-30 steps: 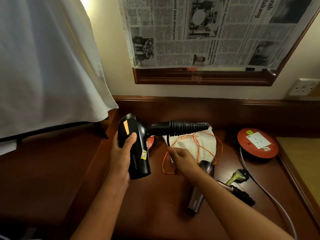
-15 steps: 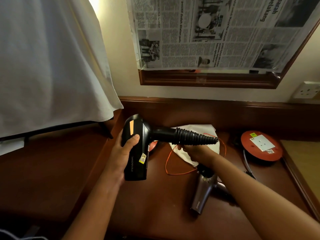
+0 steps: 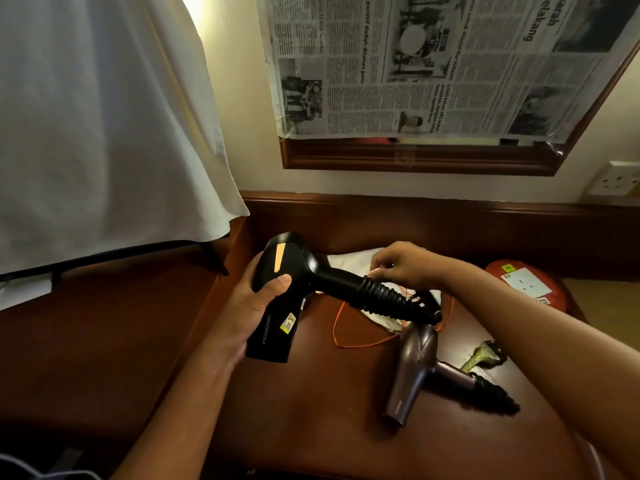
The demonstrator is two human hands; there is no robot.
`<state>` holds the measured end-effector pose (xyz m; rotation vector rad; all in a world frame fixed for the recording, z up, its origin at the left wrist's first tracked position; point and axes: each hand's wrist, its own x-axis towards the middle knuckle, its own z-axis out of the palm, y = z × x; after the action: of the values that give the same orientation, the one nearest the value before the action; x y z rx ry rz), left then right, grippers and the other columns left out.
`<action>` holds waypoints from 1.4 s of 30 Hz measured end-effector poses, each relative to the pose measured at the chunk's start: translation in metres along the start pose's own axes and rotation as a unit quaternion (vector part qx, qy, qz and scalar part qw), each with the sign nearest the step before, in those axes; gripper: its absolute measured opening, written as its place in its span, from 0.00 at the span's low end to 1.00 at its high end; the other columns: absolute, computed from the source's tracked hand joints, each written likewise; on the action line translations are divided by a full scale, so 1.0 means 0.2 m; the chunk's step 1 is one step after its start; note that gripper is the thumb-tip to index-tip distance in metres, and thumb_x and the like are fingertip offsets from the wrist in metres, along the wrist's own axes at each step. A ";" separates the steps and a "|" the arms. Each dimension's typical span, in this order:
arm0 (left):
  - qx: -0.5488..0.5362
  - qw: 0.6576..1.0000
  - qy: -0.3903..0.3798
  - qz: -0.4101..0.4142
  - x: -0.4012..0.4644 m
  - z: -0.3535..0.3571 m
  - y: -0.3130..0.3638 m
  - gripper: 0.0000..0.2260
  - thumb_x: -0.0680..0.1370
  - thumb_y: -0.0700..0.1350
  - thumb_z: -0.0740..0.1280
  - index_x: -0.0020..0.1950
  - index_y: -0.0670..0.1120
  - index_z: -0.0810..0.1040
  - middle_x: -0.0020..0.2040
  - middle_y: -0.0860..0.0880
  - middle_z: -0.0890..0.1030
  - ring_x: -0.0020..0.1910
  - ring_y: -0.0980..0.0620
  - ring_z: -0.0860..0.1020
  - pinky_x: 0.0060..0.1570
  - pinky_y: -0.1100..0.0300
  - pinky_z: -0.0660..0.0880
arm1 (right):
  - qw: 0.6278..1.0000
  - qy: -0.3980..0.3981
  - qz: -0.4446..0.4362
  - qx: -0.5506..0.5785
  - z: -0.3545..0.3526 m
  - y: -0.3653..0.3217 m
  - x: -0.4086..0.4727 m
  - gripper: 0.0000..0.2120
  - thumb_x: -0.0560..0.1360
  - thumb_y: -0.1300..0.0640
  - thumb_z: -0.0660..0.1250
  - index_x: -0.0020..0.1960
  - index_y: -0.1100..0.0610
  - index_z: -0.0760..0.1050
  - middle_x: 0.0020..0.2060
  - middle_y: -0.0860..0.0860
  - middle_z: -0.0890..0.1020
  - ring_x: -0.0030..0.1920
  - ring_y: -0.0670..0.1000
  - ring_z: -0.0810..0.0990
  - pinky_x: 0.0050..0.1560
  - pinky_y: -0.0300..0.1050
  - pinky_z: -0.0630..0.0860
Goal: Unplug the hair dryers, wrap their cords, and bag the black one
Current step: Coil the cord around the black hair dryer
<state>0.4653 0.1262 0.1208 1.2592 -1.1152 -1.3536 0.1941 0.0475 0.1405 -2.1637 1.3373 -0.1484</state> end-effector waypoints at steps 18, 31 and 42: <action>0.161 0.980 0.099 0.065 0.11 0.10 -0.09 0.38 0.63 0.65 0.73 0.70 0.61 0.65 0.66 0.51 0.75 0.63 0.52 0.76 0.62 0.46 0.74 | 0.982 0.092 0.027 -0.165 -0.05 -0.13 -0.01 0.11 0.78 0.51 0.64 0.48 0.57 0.80 0.42 0.53 0.82 0.45 0.54 0.79 0.44 0.49 0.77; 0.155 0.967 0.186 0.084 0.11 0.25 -0.14 0.37 0.70 0.60 0.72 0.75 0.59 0.59 0.70 0.50 0.71 0.68 0.51 0.71 0.64 0.51 0.73 | 0.864 0.288 0.144 0.388 0.29 -0.18 -0.07 0.12 0.74 0.70 0.58 0.46 0.56 0.75 0.30 0.55 0.78 0.30 0.52 0.76 0.38 0.51 0.77; 0.042 0.969 0.224 0.097 0.08 0.27 -0.18 0.38 0.65 0.61 0.73 0.73 0.57 0.65 0.70 0.49 0.71 0.66 0.50 0.73 0.63 0.49 0.75 | 0.759 0.343 0.097 0.545 0.42 -0.25 -0.14 0.06 0.78 0.62 0.63 0.49 0.65 0.75 0.32 0.55 0.80 0.33 0.51 0.78 0.40 0.45 0.77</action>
<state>0.4084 0.1156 0.0869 1.3902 -0.9504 -0.8277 0.2522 0.1225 0.1025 -0.9421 1.2831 -1.3707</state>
